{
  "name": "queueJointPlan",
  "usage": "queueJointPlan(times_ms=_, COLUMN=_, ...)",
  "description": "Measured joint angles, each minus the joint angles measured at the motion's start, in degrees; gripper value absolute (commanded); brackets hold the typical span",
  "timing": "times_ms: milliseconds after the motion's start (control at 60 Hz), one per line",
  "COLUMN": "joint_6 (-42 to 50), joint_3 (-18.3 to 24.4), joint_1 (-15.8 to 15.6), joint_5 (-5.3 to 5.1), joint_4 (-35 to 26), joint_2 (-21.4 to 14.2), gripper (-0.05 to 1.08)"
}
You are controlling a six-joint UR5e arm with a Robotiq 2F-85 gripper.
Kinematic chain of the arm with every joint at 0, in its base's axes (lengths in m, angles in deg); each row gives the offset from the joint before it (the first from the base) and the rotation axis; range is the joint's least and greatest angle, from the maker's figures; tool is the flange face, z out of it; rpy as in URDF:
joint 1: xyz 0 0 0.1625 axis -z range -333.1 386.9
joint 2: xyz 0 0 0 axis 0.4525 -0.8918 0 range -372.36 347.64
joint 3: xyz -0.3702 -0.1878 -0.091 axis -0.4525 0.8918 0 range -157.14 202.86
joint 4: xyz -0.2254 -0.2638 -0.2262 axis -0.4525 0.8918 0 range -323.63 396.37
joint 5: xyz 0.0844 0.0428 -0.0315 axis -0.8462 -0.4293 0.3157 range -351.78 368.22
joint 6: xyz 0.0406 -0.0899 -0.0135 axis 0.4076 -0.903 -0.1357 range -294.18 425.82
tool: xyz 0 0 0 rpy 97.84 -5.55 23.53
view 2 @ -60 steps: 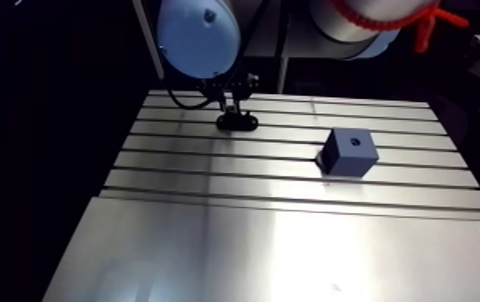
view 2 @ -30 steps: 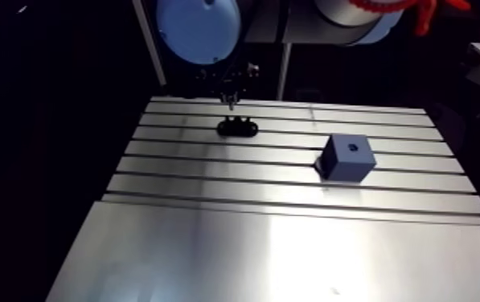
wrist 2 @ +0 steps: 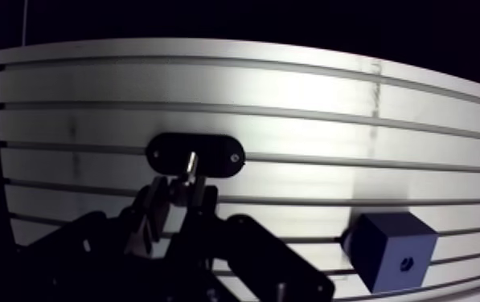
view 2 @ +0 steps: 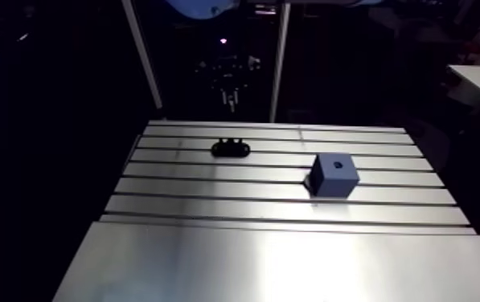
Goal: Pick up the M10 bolt and insert it into the hex recess until seated.
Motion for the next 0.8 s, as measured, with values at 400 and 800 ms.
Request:
queueJointPlan(times_ms=400, joint_6=-2.8, joint_3=6.2, joint_1=5.1, joint_5=0.07, joint_4=-17.1, joint_2=-3.6, gripper=0.81)
queueJointPlan(times_ms=800, joint_6=-8.9, joint_3=10.0, joint_1=12.0, joint_5=0.24, joint_4=-29.4, joint_2=-5.4, gripper=0.80)
